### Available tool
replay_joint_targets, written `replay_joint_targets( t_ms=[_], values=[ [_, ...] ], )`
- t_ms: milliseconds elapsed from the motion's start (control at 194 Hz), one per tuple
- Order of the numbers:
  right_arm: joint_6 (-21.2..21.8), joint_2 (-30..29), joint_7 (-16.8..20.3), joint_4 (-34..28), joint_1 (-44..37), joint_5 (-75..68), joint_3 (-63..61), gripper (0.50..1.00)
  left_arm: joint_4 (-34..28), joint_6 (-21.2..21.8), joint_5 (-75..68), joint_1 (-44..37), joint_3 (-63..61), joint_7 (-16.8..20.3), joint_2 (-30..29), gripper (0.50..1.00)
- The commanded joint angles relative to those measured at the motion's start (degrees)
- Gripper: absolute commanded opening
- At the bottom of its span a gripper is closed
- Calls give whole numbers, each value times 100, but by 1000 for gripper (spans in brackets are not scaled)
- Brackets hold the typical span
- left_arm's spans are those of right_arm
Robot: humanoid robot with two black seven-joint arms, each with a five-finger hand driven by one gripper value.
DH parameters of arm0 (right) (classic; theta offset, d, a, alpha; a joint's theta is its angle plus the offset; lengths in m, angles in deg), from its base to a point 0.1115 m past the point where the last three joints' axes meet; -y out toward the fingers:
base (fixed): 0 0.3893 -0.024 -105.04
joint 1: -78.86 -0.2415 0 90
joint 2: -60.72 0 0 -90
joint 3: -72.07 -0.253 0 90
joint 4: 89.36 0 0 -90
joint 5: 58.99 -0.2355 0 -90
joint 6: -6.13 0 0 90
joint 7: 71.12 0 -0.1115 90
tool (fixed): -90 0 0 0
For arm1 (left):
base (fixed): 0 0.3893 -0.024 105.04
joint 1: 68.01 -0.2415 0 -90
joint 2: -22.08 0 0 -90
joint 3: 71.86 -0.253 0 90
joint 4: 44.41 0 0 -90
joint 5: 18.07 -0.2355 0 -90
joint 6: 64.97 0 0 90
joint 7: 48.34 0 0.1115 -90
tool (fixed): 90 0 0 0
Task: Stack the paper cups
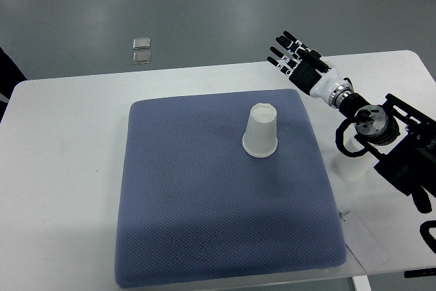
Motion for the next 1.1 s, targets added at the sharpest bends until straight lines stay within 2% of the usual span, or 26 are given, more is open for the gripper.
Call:
replay_joint_targets(
  t_ms=[0, 602, 844, 1014, 1097],
  values=[
    [0, 1, 0, 0, 0, 0, -1, 921, -2, 0, 0, 0, -1, -7, 0, 1000],
    [106, 168, 53, -43, -96, 18, 43, 921, 6, 0, 9, 0, 8, -7, 0, 1000],
    [290, 1011, 88, -553, -439, 1389, 597, 921, 59, 0, 0, 0, 8, -7, 0, 1000],
    [431, 1749, 439, -641, -1344, 1801, 2073, 921, 77, 0, -8, 0, -1, -7, 0, 1000],
    [475, 2084, 475, -791, -1845, 2153, 2865, 921, 85, 0, -17, 0, -10, -7, 0, 1000]
  ],
)
